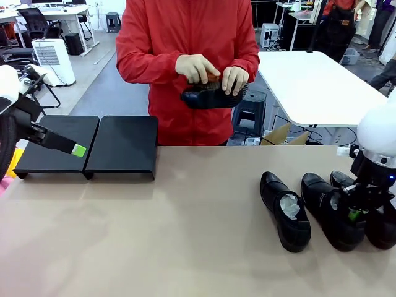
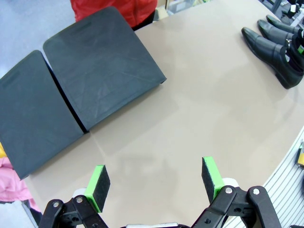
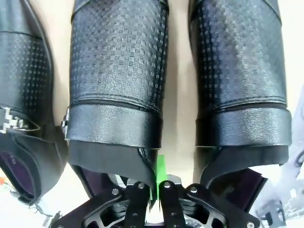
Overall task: Organize the shoes by placing them on the stand.
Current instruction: Pick up one Shoe and place it in the middle of the table.
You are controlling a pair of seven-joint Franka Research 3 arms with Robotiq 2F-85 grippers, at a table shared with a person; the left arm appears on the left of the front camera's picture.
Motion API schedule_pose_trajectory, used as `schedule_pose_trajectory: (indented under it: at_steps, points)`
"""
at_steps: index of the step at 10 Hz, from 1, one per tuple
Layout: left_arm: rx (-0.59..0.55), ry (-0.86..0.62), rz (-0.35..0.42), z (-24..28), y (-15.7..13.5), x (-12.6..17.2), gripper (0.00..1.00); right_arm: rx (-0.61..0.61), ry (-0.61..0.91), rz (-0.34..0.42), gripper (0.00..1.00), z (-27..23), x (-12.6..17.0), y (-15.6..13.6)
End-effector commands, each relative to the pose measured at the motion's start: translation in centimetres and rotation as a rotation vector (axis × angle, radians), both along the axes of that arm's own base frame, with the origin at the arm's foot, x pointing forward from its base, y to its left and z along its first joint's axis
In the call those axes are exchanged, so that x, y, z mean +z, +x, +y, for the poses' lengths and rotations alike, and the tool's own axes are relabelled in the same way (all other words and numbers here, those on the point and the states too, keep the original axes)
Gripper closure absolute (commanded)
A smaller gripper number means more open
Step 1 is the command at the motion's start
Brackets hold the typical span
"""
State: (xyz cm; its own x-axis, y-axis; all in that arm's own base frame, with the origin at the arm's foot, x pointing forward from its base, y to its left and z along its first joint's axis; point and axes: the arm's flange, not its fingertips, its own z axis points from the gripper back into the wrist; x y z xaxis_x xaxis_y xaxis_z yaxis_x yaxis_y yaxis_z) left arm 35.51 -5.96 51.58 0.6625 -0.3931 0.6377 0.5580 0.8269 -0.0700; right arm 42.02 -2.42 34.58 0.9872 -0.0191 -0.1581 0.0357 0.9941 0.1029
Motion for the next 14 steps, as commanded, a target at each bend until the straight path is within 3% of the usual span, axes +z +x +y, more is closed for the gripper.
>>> schedule_pose_trajectory:
  at_steps: [1,5,8,9,13,14]
  points:
    - [-0.003,-0.007,0.002,0.1,0.1,0.0,0.0,-0.007,0.069,-0.08,1.0,0.7,3.1,-0.8]
    - [-0.003,-0.007,0.002,0.1,0.1,0.0,0.0,0.013,0.088,-0.317,1.0,3.2,11.3,-3.9]
    - [-0.003,-0.007,0.002,0.1,0.1,0.0,0.0,0.055,0.094,-0.448,1.0,6.2,14.8,-5.8]
    - [-0.003,-0.007,0.002,0.1,0.1,0.0,0.0,0.03,0.063,-0.357,1.0,4.1,14.1,-4.4]
    - [-0.003,-0.007,0.002,0.1,0.1,0.0,0.0,0.035,0.064,-0.358,1.0,4.6,14.0,-5.0]
    - [-0.003,-0.007,0.002,0.1,0.1,0.0,0.0,-0.002,0.031,-0.4,1.0,6.9,15.5,-6.3]
